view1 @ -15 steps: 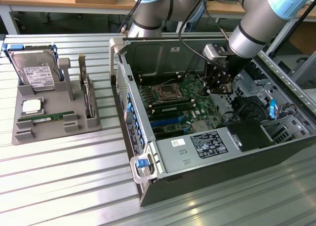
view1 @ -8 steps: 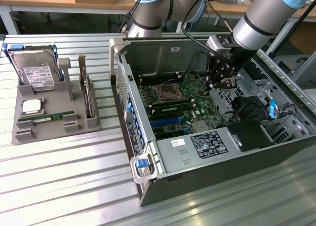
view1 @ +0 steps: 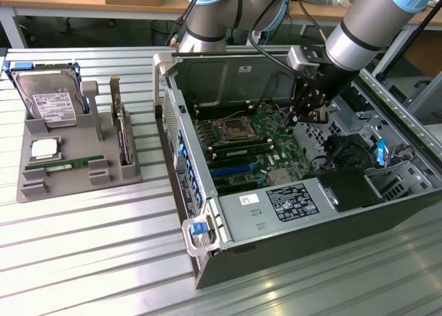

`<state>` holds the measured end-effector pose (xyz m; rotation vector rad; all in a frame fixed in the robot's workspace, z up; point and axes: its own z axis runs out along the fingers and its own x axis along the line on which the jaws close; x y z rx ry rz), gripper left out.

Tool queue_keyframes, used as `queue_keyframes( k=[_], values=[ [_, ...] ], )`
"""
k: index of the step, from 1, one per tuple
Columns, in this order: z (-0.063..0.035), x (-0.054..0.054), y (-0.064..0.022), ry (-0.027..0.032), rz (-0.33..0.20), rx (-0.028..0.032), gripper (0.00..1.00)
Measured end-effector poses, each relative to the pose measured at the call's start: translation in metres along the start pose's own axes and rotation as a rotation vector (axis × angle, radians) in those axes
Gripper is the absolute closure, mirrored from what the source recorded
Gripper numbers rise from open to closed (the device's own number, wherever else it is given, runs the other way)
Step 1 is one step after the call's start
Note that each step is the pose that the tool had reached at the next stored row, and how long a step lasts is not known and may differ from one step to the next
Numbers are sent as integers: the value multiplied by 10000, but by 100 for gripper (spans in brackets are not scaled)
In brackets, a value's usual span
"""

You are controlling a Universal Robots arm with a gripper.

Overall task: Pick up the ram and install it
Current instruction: 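Press down the ram until it locks into place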

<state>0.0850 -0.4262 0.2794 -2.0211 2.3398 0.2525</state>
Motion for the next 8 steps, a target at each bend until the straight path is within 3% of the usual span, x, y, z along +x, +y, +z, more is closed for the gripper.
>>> queue_keyframes(
  k=[4, 8],
  values=[
    [1, 0, -1, -45, 768, 110, 90],
    [1, 0, -1, -69, 1134, 162, 90]
  ],
)
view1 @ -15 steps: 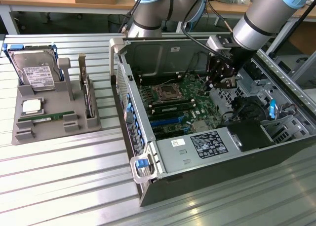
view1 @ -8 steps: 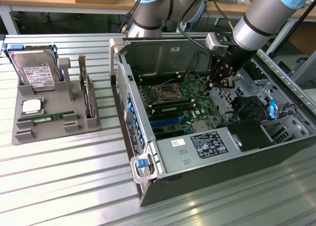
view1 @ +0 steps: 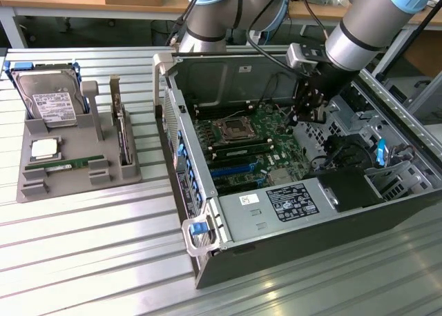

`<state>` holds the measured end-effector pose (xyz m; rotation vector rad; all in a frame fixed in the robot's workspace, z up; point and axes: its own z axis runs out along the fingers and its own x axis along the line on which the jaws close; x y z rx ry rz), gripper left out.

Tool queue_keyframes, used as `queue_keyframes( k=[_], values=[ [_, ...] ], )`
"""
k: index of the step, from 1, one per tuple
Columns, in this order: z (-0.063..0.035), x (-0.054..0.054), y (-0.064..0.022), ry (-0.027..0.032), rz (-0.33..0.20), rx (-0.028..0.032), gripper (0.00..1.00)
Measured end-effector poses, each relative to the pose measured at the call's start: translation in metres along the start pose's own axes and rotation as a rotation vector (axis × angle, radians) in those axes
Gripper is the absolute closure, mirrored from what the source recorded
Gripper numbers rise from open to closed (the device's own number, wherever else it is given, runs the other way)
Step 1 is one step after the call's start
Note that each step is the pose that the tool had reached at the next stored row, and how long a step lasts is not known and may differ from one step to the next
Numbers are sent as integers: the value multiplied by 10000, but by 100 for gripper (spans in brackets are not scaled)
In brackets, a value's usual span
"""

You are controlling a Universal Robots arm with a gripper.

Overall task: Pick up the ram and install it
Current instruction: 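Press down the ram until it locks into place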

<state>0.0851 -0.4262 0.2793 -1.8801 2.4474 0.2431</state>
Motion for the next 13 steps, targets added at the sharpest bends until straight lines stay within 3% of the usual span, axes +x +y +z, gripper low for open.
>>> queue_keyframes(
  k=[13],
  values=[
    [2, 1, -1, -118, 2053, 294, 90]
  ],
)
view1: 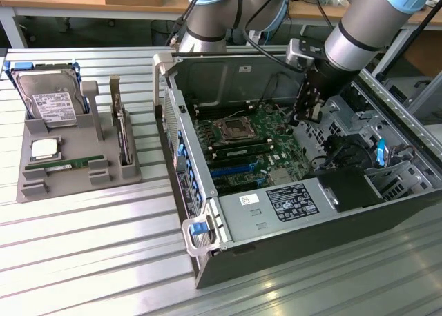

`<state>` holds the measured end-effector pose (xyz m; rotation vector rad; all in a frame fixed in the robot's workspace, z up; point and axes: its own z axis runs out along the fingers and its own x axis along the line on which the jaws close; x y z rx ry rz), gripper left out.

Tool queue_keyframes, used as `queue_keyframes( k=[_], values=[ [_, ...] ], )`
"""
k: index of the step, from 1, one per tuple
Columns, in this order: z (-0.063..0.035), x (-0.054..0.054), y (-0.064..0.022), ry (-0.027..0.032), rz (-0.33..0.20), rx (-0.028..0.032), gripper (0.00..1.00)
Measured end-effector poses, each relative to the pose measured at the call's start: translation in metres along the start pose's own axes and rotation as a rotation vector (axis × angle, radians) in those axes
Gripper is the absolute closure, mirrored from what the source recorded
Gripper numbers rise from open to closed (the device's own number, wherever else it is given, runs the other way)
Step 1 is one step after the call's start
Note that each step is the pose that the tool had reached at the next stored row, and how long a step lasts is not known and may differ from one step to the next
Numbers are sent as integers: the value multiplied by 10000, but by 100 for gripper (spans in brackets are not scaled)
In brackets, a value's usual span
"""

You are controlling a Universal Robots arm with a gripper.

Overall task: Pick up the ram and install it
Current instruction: 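Press down the ram until it locks into place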

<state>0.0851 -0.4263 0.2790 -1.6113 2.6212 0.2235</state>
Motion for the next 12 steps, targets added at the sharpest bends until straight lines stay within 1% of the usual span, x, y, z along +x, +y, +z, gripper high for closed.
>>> queue_keyframes(
  k=[1, 2, 5, 6, 8, 9, 11, 12],
  values=[
    [0, 0, 0, -5, 74, 11, 90],
    [0, 0, 0, -19, 275, 38, 90],
    [0, 0, 0, -43, 649, 91, 90],
    [0, 0, 0, -60, 895, 125, 90],
    [0, 0, 0, -72, 1124, 158, 90],
    [0, 0, 0, -90, 1402, 197, 90],
    [0, 0, 0, -109, 1693, 238, 90],
    [0, 0, 0, -115, 1771, 248, 90]
  ],
)
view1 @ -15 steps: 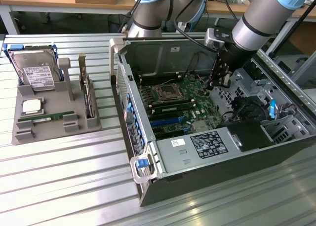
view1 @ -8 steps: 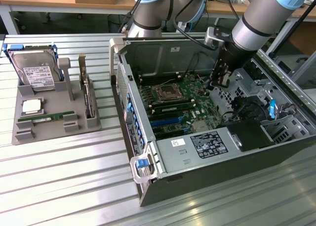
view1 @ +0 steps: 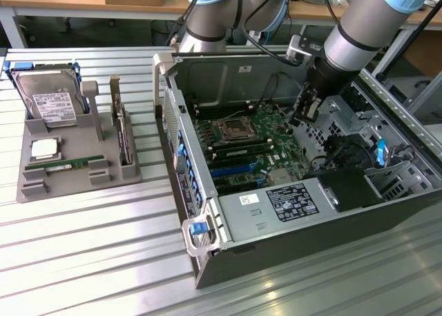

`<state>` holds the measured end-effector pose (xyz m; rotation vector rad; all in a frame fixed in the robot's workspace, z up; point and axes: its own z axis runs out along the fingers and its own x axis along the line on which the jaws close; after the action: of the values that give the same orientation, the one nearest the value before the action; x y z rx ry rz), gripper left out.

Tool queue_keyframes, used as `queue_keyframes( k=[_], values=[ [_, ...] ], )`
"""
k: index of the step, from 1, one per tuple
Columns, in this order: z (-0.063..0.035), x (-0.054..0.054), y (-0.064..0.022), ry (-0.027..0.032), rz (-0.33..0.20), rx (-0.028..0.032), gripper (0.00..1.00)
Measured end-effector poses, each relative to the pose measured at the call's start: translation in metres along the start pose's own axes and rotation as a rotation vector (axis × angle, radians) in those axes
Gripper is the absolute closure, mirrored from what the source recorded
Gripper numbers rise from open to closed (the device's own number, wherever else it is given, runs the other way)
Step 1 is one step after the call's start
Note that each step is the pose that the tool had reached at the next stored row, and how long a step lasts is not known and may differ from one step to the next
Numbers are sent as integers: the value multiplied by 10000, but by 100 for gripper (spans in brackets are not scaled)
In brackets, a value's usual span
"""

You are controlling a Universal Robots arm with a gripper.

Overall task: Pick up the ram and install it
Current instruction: 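Press down the ram until it locks into place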

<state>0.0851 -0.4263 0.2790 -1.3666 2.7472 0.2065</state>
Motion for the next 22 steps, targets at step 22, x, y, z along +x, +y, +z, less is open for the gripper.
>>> queue_keyframes(
  k=[22],
  values=[
    [2, 0, 0, -251, 3173, 411, 90]
  ],
)
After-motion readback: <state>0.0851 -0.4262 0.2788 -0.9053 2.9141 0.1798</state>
